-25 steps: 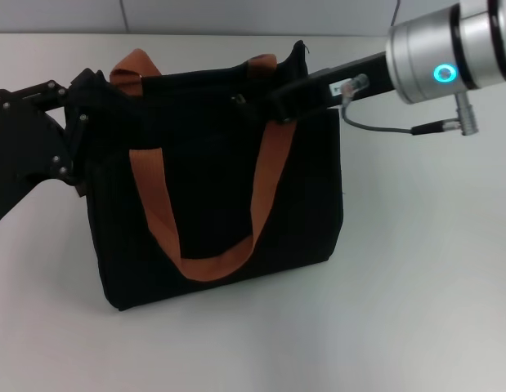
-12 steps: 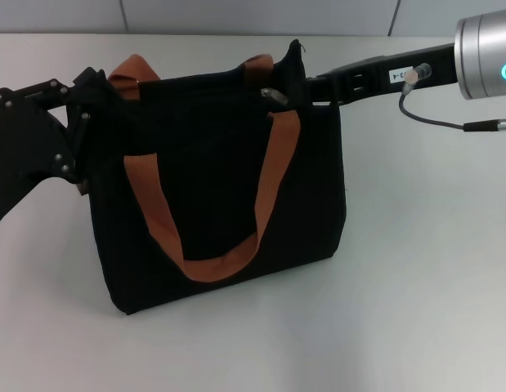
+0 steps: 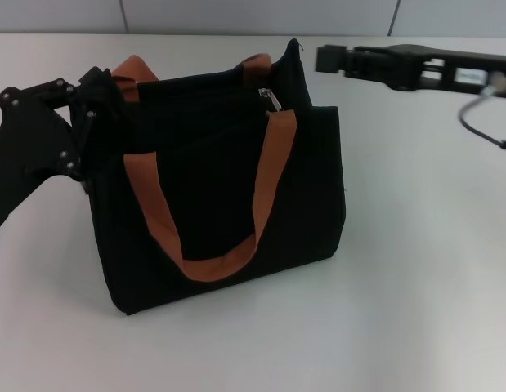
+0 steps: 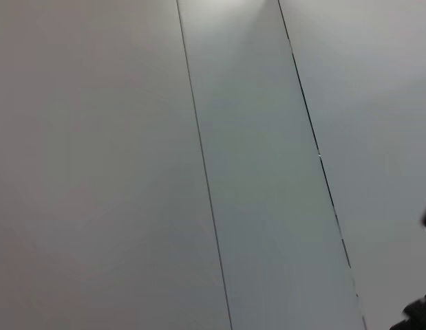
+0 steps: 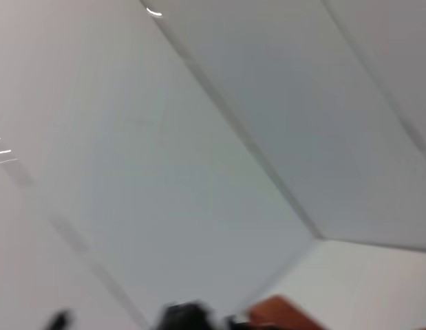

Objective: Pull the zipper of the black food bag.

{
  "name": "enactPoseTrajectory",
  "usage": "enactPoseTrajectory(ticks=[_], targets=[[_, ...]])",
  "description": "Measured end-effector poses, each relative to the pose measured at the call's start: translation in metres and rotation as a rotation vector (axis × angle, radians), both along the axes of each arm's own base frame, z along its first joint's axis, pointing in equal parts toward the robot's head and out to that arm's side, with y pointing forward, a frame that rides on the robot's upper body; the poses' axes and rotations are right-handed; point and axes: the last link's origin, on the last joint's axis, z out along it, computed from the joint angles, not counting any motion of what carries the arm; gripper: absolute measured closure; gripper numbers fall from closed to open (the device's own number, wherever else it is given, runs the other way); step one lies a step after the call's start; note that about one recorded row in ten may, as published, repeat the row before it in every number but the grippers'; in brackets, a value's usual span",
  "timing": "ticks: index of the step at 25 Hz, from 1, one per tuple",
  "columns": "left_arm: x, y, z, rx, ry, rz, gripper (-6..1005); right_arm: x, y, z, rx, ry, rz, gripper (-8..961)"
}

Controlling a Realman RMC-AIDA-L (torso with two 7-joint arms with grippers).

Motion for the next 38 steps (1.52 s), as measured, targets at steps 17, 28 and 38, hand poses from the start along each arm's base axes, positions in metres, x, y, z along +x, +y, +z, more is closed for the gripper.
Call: enactPoseTrajectory(ticks=[17,28,38], targets=[[-0.015,0.019,0.053,-0.564,0.025,0.197,607,0.047,-0.065,-0.023,-0.050,-0.028,0.467,247],[-0.007,0.023,0.091,-0.779,0.244,0.238,215,0.050,-0.062,-0.029,-0.046,-0.064,0.483,147],[0.013,0.007,0.093,-0.575,0.030,0.000,215,0.054,-0.061,-0.034,-0.040,-0.092,0.477,147]])
